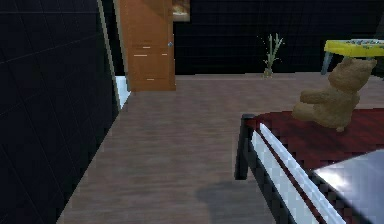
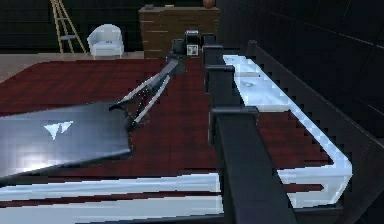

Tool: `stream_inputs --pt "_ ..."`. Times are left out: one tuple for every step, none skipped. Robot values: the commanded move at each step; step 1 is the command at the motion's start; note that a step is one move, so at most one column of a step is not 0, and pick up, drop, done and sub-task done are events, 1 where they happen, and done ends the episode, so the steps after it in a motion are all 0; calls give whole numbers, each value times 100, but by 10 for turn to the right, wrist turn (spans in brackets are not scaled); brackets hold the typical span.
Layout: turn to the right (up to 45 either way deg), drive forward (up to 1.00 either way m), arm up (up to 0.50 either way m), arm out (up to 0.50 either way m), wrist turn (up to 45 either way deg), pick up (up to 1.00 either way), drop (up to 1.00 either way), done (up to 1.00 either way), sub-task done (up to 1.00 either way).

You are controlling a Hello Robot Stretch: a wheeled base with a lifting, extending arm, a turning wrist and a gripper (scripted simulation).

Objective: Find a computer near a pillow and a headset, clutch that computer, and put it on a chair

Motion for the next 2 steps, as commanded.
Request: stream_inputs --pt "0 0 0 -48 0 0 0 0 0" --pt "-120 0 0 0 0 0 0 0 0"
